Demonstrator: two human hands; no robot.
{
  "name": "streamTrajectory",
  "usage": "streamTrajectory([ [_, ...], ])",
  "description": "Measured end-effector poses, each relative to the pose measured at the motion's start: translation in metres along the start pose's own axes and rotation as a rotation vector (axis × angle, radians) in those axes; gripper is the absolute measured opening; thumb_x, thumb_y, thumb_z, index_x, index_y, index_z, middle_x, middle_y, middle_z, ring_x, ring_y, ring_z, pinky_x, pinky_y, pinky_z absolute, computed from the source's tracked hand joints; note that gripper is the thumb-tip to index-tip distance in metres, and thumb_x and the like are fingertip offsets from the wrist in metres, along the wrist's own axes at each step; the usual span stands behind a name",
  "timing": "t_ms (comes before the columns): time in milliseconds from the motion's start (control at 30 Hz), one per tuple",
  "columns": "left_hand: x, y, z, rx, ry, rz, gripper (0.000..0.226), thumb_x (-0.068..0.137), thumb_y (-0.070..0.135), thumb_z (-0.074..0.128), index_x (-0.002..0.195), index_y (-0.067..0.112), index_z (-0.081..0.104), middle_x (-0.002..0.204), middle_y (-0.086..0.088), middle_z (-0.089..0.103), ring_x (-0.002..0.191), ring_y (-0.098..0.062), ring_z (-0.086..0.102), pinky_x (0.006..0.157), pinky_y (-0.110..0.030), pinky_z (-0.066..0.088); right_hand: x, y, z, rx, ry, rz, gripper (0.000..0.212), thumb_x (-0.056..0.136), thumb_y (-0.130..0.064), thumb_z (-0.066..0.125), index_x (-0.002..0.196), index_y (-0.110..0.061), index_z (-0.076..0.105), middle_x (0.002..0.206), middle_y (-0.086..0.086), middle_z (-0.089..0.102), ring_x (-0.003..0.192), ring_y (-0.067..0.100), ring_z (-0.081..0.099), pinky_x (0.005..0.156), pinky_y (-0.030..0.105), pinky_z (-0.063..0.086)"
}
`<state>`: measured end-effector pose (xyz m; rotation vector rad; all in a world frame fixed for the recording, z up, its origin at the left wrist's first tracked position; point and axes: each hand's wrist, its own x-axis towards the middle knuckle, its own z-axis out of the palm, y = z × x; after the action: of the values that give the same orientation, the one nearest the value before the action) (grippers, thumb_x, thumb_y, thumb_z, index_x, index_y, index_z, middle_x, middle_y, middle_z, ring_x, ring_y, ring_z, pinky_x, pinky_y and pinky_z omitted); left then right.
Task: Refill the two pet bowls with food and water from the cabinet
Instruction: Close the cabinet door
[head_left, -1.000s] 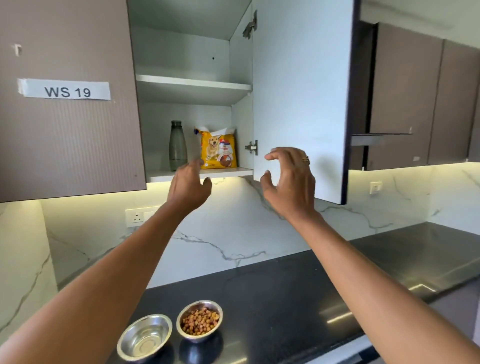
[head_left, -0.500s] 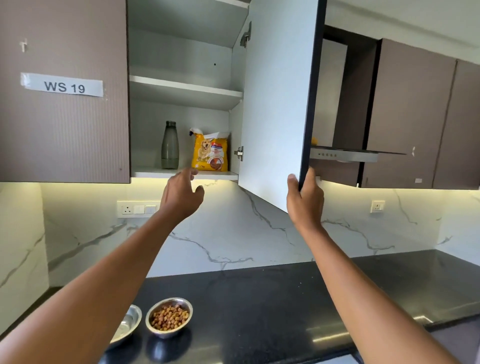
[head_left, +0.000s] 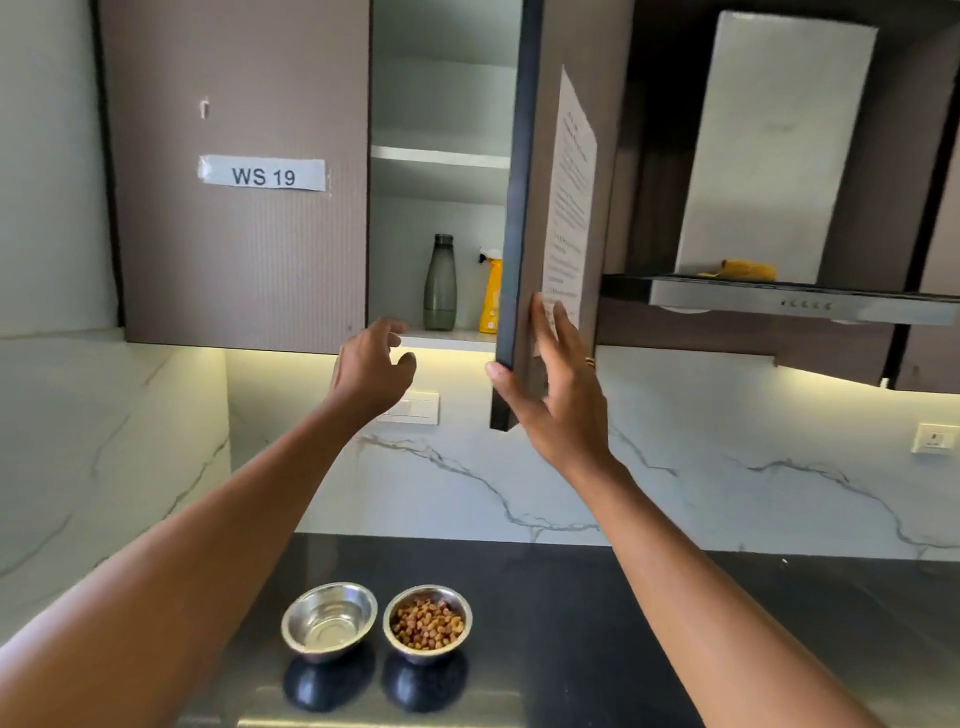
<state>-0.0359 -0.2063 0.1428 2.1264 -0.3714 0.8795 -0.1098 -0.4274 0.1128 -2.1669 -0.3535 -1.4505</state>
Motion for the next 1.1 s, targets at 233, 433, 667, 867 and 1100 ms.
streamTrajectory([
  [233,0.055,-0.064,-0.025,0.048,0.044,0.019,0.042,0.093,0.012,0.067,0.134,0.010,0.057,0.131,-0.013,0.066,0.118,-0.030,0.063,0.095,-0.040,0.053,0.032,-0.039,0.119,-0.153,-0.008,-0.011,0.095,0.091,-0.073,0.055,0.167,-0.031,0.016,0.174,0.010,0.016,0.160,0.031,0.018,0.117,0.050,0.044],
  [433,0.101,-0.116,-0.032,0.137,-0.007,0.095,0.047,0.094,0.011,0.064,0.140,0.011,0.054,0.141,-0.011,0.061,0.129,-0.031,0.057,0.105,-0.044,0.049,0.055,-0.042,0.203,-0.241,0.025,0.022,0.098,0.092,-0.072,0.056,0.167,-0.026,0.014,0.174,0.015,0.012,0.159,0.037,0.018,0.107,0.050,0.053],
  [667,0.142,-0.172,-0.010,0.391,-0.193,0.223,0.067,0.094,0.011,0.062,0.156,0.017,0.038,0.166,-0.012,0.029,0.150,-0.036,0.033,0.116,-0.052,0.039,0.077,-0.023,0.252,-0.346,-0.009,-0.013,0.101,0.088,-0.068,0.065,0.166,-0.025,0.020,0.173,0.019,0.012,0.158,0.040,0.018,0.107,0.050,0.050],
  [867,0.165,-0.201,0.017,0.483,-0.284,0.285,0.071,0.093,0.011,0.056,0.158,0.019,0.031,0.171,-0.003,0.006,0.157,-0.034,0.010,0.119,-0.054,0.033,0.094,-0.003,0.289,-0.416,-0.085,-0.013,0.104,0.084,-0.049,0.079,0.166,-0.027,0.020,0.174,0.019,0.004,0.160,0.039,0.012,0.107,0.049,0.050],
  [1100,0.165,-0.225,0.039,0.620,-0.306,0.259,0.092,0.084,0.000,0.054,0.162,0.028,0.015,0.171,0.007,-0.011,0.158,-0.029,-0.005,0.103,-0.056,0.050,0.108,0.019,0.327,-0.466,-0.092,-0.011,0.104,0.086,-0.031,0.083,0.167,-0.025,0.017,0.173,0.022,0.003,0.160,0.043,0.006,0.104,0.053,0.054],
])
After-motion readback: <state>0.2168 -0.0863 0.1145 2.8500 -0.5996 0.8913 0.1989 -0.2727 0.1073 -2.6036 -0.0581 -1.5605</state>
